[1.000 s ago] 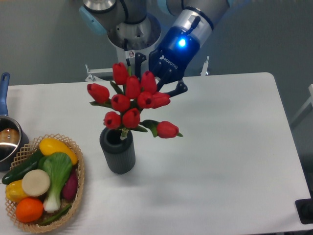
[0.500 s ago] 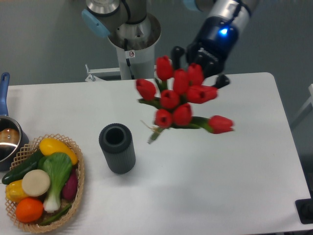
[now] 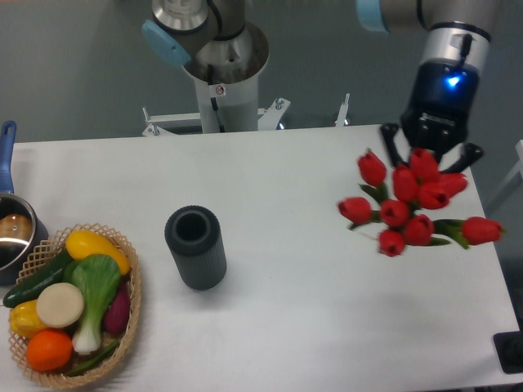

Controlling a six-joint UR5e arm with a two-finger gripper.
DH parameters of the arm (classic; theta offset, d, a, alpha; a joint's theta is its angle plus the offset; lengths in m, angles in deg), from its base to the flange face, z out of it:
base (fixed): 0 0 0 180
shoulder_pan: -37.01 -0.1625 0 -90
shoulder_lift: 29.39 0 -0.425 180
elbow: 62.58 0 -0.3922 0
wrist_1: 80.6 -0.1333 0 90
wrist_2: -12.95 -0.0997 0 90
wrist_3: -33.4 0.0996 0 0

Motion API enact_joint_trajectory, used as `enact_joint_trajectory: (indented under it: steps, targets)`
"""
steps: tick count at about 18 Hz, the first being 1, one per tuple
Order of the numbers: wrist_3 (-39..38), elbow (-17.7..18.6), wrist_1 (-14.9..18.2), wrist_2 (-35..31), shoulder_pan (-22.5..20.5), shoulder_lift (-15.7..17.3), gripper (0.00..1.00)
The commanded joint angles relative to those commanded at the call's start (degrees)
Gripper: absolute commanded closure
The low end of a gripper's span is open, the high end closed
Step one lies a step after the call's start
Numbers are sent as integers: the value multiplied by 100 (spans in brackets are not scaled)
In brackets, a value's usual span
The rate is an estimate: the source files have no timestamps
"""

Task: Pick up the flowers from the vase
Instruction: 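Carry the tulip bunch away from the vase across the table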

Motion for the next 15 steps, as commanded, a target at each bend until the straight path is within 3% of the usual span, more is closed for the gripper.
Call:
enact_joint_trajectory:
  steps: [5, 9, 15]
  targets:
    - [36, -298, 61, -1356, -17, -237, 100]
    - [298, -641, 807, -2173, 53, -439, 100]
    - [660, -809, 1309, -2868, 167, -536, 100]
